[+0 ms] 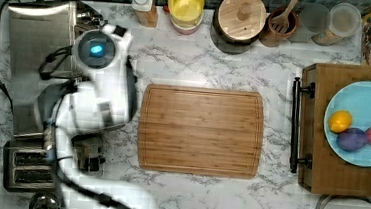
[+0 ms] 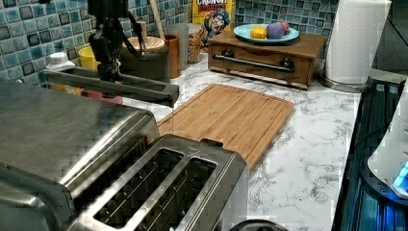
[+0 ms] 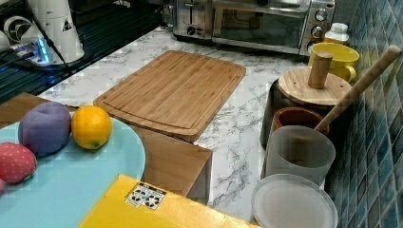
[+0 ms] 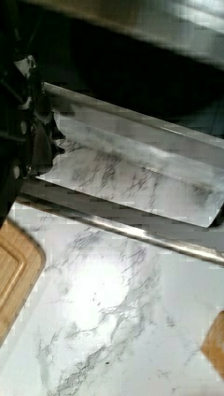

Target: Close the oven.

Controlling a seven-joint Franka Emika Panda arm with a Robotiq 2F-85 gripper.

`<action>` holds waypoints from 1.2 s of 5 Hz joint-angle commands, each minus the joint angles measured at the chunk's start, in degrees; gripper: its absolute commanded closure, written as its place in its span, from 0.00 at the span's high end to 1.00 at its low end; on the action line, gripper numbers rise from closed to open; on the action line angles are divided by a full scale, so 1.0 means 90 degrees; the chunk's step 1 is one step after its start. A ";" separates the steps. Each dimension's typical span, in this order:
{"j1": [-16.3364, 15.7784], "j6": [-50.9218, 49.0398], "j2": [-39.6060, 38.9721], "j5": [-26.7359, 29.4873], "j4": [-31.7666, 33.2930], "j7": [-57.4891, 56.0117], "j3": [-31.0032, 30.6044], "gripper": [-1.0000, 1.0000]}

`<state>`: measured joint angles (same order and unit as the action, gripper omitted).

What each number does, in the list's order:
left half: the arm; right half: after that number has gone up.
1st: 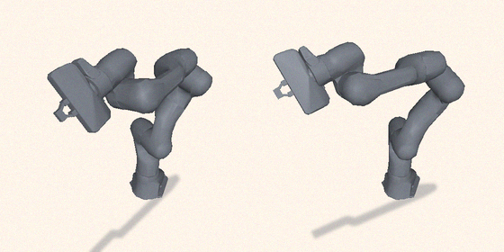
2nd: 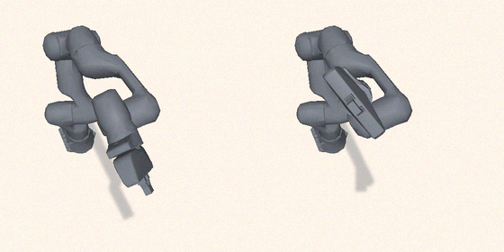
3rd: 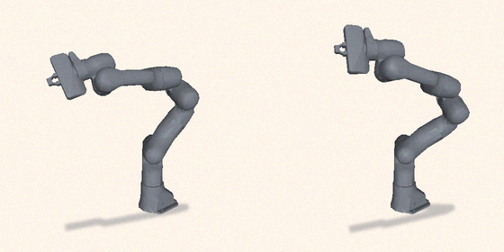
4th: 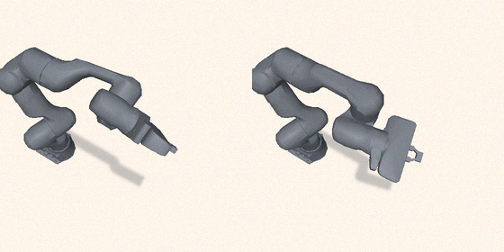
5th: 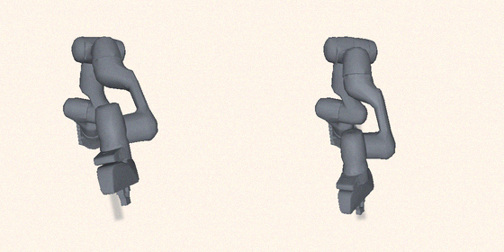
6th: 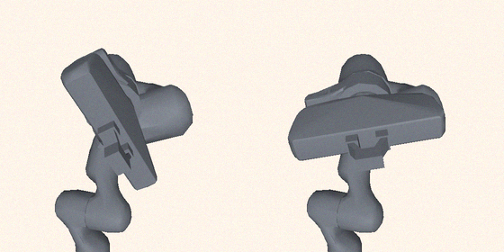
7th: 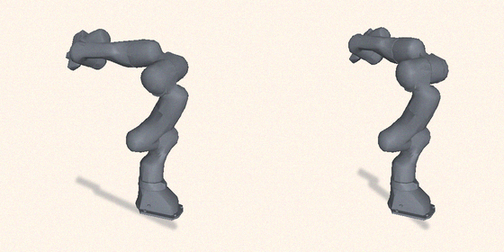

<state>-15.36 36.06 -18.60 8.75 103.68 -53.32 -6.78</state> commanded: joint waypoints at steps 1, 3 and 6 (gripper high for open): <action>-0.1552 0.0058 -0.0042 -0.2592 -0.0562 0.2576 0.0346 0.00; -0.1462 0.0683 0.0901 -0.2679 0.0047 0.3127 0.0210 0.00; -0.1452 -0.0189 0.1534 -0.0708 -0.0303 0.1262 -0.0104 0.00</action>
<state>-25.68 35.61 -6.91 1.03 110.12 -37.18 -5.52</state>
